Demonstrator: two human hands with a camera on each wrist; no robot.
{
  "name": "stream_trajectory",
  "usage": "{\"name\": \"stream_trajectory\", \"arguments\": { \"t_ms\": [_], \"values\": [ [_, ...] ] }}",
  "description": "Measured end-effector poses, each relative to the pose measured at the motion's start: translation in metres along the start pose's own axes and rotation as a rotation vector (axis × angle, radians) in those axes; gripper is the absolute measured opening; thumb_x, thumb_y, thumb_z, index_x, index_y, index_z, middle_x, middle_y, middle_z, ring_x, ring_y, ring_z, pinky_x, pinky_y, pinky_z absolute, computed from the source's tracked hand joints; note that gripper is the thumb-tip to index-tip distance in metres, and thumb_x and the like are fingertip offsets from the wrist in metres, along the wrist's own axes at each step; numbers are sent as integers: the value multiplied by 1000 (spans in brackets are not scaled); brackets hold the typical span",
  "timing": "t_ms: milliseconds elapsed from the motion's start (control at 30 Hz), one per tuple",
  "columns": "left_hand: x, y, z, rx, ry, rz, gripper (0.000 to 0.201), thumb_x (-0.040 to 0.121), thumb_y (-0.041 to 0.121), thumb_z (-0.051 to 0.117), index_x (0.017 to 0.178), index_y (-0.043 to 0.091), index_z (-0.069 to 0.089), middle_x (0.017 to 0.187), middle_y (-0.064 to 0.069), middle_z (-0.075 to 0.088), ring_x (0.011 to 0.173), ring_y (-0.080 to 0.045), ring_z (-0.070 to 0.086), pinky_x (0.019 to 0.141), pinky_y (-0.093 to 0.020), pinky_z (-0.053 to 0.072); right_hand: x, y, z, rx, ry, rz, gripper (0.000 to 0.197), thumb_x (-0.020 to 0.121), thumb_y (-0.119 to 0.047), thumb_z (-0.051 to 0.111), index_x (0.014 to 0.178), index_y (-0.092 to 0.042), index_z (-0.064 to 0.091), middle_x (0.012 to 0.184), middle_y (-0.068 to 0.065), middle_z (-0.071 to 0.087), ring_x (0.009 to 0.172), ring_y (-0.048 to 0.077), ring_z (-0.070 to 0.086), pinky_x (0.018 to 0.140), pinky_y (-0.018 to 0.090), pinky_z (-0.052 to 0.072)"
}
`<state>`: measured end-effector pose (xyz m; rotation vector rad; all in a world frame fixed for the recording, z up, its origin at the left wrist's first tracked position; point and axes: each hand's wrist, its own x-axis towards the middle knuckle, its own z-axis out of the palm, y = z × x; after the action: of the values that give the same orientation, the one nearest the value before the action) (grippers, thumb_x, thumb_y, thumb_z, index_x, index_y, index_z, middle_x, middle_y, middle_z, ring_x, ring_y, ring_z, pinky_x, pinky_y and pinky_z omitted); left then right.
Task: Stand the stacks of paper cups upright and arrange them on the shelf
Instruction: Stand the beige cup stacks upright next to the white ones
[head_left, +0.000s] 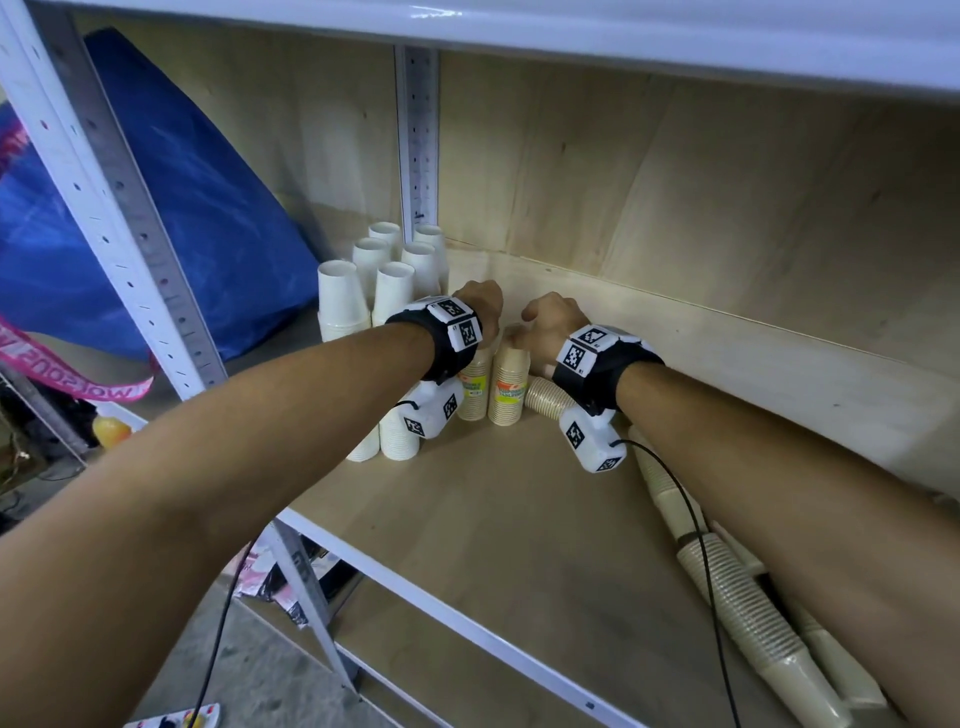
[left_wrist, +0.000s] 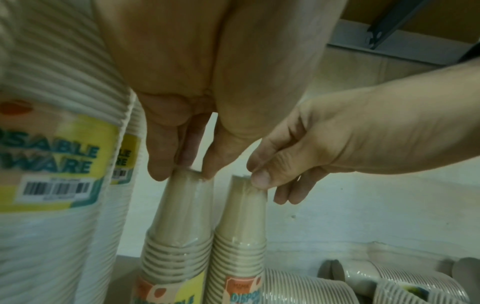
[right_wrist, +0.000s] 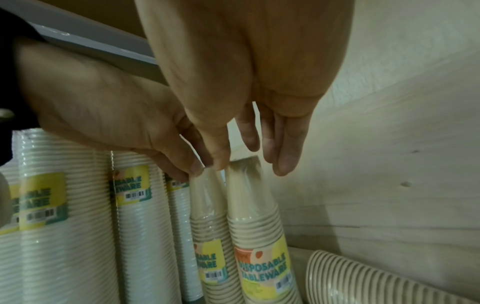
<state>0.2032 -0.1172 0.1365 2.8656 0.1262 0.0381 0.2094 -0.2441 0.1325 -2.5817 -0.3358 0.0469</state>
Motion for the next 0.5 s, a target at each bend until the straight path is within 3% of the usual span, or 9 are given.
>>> {"name": "stream_trajectory", "arguments": {
  "t_ms": [67,167,267,300,333,400,500],
  "values": [
    [-2,1,-6,10,3,19,38,87,0,55,124,6,57,130,-13,55,115,-32,58,93,-38,51,-3,4,-7,-28,13,-7,56,82,-38,72,122,0,61,123,17,61,109,33,61,87,38,53],
    [-4,6,-20,-5,2,58,36,88,-2,53,123,6,57,129,-10,54,115,-30,58,81,-30,48,-10,11,-20,-57,46,3,51,80,-37,72,123,-12,60,125,9,57,108,26,59,79,29,47],
    [-4,16,-31,-53,20,119,18,90,-2,54,93,15,59,107,0,53,111,-20,55,59,-12,40,-22,17,-35,-94,76,23,40,81,-25,73,116,-8,64,122,10,61,106,27,61,79,30,50],
    [-5,20,-33,-68,30,139,18,90,-2,55,93,15,58,105,3,51,107,-18,53,55,-9,38,-27,20,-40,-94,81,38,41,80,-26,75,117,-10,63,123,9,59,107,26,60,77,28,47],
    [-6,25,-33,-98,37,159,21,90,-2,55,104,12,60,108,4,49,105,-15,51,55,-9,38,-32,24,-45,-94,89,47,43,79,-27,76,118,-11,63,124,9,58,108,26,59,76,26,43],
    [-11,36,-33,-145,24,181,39,90,0,57,127,10,55,120,2,47,107,-14,50,68,-14,40,-41,32,-55,-97,98,69,44,79,-28,77,118,-11,64,124,10,59,109,26,60,75,24,40],
    [-21,56,-31,-120,-11,259,48,89,7,63,134,17,53,137,-4,47,118,-23,53,81,-25,43,-58,47,-68,-100,112,129,45,79,-27,78,118,-10,64,124,9,60,110,26,60,76,24,40]
  ]
}}
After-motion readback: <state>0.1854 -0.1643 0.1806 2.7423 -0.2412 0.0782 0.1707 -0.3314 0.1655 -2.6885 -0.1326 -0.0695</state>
